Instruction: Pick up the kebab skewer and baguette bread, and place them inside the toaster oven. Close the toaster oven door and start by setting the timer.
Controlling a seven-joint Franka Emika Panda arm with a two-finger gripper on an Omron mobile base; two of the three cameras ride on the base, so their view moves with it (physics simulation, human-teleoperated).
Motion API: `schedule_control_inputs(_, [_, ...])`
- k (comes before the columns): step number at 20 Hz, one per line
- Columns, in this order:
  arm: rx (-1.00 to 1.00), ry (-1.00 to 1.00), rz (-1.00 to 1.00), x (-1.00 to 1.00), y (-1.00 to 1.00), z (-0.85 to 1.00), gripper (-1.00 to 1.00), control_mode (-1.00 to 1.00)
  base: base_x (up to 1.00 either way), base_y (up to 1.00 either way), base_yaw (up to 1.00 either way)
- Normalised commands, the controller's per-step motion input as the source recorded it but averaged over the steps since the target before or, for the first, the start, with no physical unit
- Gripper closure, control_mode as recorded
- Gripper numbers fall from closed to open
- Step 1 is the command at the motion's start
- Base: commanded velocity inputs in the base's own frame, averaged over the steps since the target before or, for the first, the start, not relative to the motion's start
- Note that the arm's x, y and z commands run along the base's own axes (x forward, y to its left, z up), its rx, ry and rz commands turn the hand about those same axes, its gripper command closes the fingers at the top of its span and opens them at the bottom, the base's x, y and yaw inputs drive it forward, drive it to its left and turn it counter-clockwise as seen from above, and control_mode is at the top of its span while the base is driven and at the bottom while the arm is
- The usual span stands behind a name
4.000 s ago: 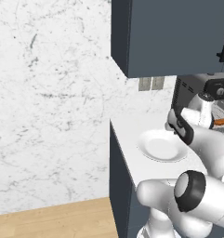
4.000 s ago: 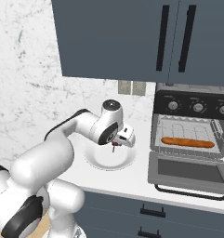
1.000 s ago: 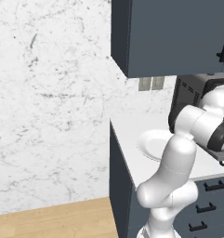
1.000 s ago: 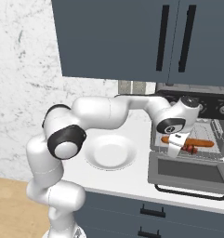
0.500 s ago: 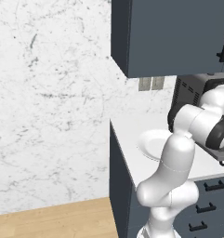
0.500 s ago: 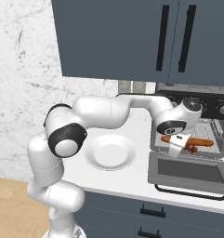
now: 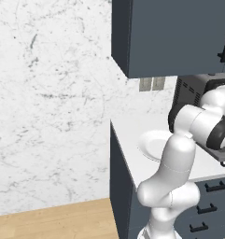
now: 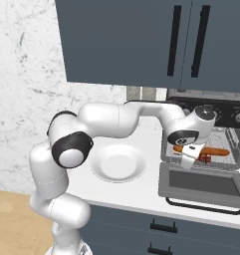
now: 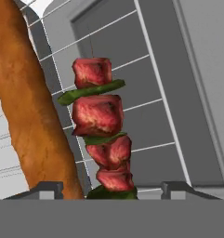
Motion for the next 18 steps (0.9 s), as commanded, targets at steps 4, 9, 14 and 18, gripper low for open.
schedule_control_inputs(4, [-0.02, -0.01, 0.0, 0.0, 0.0, 0.0, -1.0, -1.0, 0.0, 0.0, 0.0])
schedule_control_inputs(9, [-0.02, -0.02, 0.0, -0.07, -0.02, 0.08, -1.0, -1.0, 0.0, 0.0, 0.0])
schedule_control_inputs(14, [-0.03, -0.03, 0.0, -0.18, 0.0, 0.12, -1.0, -1.0, 0.0, 0.0, 0.0])
schedule_control_inputs(18, [-0.03, 0.0, 0.0, -0.39, -0.04, 0.05, -1.0, -1.0, 0.0, 0.0, 0.0])
